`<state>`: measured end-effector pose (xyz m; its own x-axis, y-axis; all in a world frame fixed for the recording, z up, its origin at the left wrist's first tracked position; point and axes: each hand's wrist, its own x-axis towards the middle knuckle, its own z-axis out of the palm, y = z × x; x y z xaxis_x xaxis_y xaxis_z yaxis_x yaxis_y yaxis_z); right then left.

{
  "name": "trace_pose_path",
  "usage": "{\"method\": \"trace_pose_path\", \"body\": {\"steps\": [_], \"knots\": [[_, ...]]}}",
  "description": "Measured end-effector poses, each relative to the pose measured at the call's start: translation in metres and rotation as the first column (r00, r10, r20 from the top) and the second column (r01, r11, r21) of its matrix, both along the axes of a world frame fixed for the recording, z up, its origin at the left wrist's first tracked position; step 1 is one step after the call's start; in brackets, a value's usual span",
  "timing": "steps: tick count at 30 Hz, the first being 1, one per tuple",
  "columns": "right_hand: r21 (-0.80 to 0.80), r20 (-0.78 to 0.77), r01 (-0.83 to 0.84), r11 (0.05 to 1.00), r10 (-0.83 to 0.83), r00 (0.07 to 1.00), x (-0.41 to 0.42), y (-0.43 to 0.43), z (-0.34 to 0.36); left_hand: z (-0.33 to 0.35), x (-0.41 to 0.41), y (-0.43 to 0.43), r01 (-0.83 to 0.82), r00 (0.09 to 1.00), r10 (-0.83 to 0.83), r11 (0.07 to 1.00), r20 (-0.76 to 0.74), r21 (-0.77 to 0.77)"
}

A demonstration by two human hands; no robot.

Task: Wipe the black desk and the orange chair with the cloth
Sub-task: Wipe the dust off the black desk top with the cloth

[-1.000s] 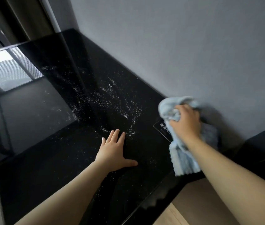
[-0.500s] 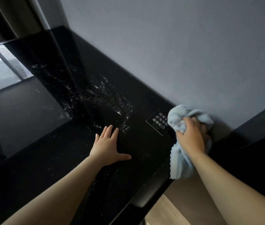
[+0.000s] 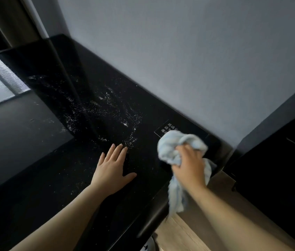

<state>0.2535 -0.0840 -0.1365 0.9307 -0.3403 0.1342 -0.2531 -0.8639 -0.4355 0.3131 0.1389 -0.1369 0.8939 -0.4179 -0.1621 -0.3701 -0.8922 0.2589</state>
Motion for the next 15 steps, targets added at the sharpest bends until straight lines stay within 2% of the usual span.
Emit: {"method": "trace_pose_path", "body": {"steps": [2,3,4,5,7,8,10,13,14,15], "knots": [[0.106,0.022,-0.233,0.967,0.232,0.972,-0.009,0.015,-0.001,0.002,-0.004,0.004,-0.012,0.999,0.012,1.0,0.042,0.009],[0.149,0.043,-0.271,0.951,0.267,0.963,-0.007,0.011,0.001,0.002,-0.006,0.006,-0.011,0.998,0.01,1.0,0.055,0.012],[0.167,0.073,-0.21,0.963,0.2,0.977,-0.001,0.0,0.003,0.002,-0.008,0.007,-0.012,0.998,0.011,1.0,0.06,0.014],[0.151,0.082,-0.065,0.986,0.053,0.995,0.006,-0.013,0.005,0.003,-0.01,0.008,-0.017,0.998,0.016,1.0,0.056,0.016],[0.034,0.019,0.226,0.974,-0.226,0.974,0.014,-0.033,0.008,0.002,-0.014,0.011,-0.03,0.999,0.029,0.999,0.033,0.024],[-0.049,-0.017,0.24,0.97,-0.241,0.97,0.014,-0.032,0.006,0.001,-0.017,0.012,-0.032,0.999,0.032,0.999,0.019,0.028],[-0.089,-0.027,0.089,0.992,-0.091,0.995,0.004,-0.009,0.0,-0.001,-0.022,0.012,-0.034,0.999,0.034,0.999,-0.009,0.015],[0.009,0.014,-0.284,0.959,0.284,0.959,-0.021,0.018,-0.008,-0.003,-0.024,0.01,-0.058,0.997,0.055,0.997,-0.058,-0.043],[0.053,0.016,-0.34,0.939,0.34,0.94,-0.019,0.011,-0.006,-0.003,-0.024,0.01,-0.058,0.996,0.054,0.997,-0.078,-0.05],[0.076,0.025,-0.329,0.941,0.328,0.944,-0.011,-0.002,-0.003,-0.004,-0.023,0.009,-0.049,0.995,0.045,0.998,-0.088,-0.041]]}}
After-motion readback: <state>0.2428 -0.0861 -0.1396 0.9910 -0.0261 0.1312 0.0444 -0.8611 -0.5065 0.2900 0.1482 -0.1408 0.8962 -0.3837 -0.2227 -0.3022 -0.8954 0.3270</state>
